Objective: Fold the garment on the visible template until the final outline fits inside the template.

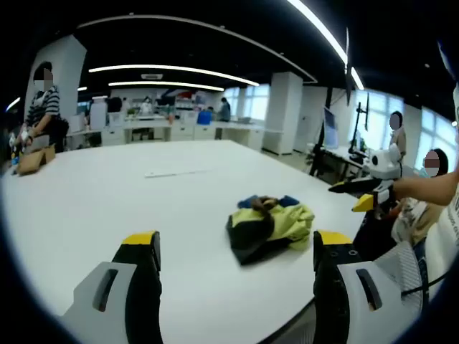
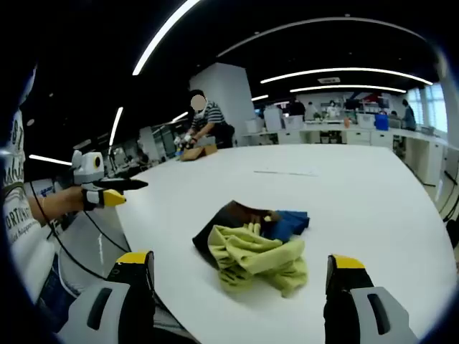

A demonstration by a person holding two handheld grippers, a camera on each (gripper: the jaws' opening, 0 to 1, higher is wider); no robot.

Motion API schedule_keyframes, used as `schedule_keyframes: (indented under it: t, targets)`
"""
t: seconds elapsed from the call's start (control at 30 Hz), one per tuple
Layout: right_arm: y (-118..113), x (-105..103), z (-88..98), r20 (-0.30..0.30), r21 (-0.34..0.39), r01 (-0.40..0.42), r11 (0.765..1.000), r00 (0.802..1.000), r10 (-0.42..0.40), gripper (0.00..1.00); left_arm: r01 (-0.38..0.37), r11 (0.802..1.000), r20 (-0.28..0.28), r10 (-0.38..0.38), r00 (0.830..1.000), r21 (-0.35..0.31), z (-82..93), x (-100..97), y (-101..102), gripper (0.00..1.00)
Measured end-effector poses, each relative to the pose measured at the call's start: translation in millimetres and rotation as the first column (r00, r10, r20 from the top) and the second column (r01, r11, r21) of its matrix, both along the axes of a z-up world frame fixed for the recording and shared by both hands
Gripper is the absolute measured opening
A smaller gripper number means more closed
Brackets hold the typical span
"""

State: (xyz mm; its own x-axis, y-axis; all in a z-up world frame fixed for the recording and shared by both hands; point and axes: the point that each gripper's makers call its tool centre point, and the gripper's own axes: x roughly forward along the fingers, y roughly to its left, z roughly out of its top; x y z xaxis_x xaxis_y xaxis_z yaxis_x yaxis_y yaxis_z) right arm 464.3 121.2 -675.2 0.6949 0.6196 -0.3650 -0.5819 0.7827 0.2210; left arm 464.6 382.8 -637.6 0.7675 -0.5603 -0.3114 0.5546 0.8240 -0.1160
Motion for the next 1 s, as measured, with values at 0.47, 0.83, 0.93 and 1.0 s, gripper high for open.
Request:
schedule_keyframes:
  t: [0.47, 0.83, 0.93, 1.0]
  targets:
    - [-6.0, 3.1, 1.8, -0.012, -0.009, 0.043, 0.999, 0.999, -0.043, 0.99, -0.018, 1.0, -0.016, 0.018, 1.0, 0.015, -1.5, -4.1, 6.1, 0.85]
    - [-9.0, 1.7, 2.2, -0.001, -0.026, 0.041, 0.999, 0.999, -0.041, 0.99, -0.008, 0.999, -0.008, 0.008, 1.0, 0.045, -1.5, -1.4, 7.1, 0.85]
    - [-9.0, 1.7, 2.2, -0.001, -0.023, 0.04, 0.999, 0.999, -0.04, 0.99, -0.009, 0.999, -0.008, 0.009, 1.0, 0.042, -1.6, -1.5, 6.8, 0.85]
    - [-9.2, 1.5, 1.9, 0.0, -0.027, 0.037, 0.999, 0.999, -0.037, 0.98, -0.008, 0.999, -0.008, 0.009, 1.0, 0.043, -1.6, -1.8, 6.8, 0.85]
